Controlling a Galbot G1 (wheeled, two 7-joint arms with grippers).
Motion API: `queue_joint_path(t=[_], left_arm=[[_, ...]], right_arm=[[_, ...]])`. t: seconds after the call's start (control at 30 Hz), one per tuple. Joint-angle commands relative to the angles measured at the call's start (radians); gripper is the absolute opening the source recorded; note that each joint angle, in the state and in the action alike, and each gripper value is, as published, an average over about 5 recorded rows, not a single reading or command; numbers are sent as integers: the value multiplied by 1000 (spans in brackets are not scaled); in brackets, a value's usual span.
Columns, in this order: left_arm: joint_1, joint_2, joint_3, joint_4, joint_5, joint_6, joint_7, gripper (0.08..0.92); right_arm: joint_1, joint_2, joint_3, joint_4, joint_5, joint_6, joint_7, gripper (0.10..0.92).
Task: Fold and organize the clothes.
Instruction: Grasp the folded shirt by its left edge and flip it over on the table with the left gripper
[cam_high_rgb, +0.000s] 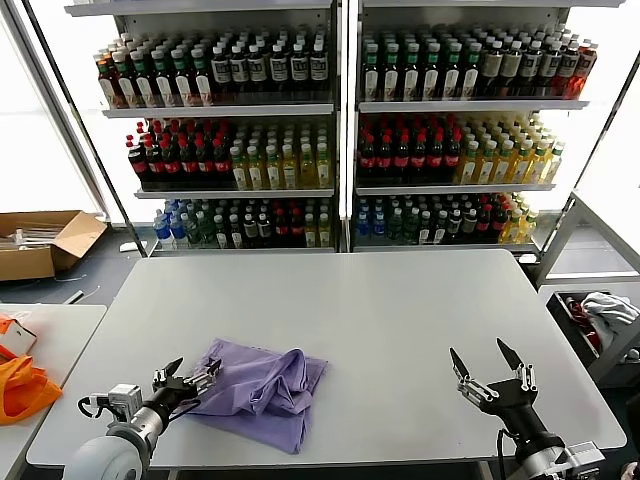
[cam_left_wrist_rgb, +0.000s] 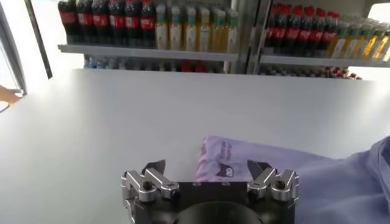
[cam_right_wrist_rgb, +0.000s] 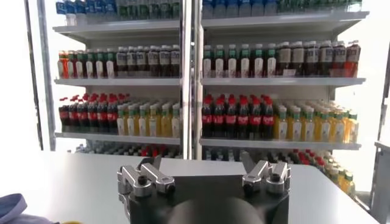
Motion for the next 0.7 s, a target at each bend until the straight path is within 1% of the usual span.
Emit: queue_joint_path(t=[0.03, 0.13, 0.23, 0.43, 0.7], left_arm=[[-17, -20, 10, 60, -22, 3, 6, 823], [-17, -33, 19, 49, -29, 1, 10, 819], [-16, -39, 29, 48, -32, -2, 18, 780], [-4, -41, 33, 56, -33, -4, 45, 615], [14, -50, 14, 24, -56, -8, 44, 381]], right_arm=[[4, 2, -5, 3, 6, -2, 0, 823], [-3, 3, 0, 6, 17, -2, -1, 823], [-12, 5, 9, 8, 19, 2, -3, 823], [-24, 4, 24, 9, 28, 8, -6, 823], [-19, 5, 21, 6, 28, 10, -6, 823]])
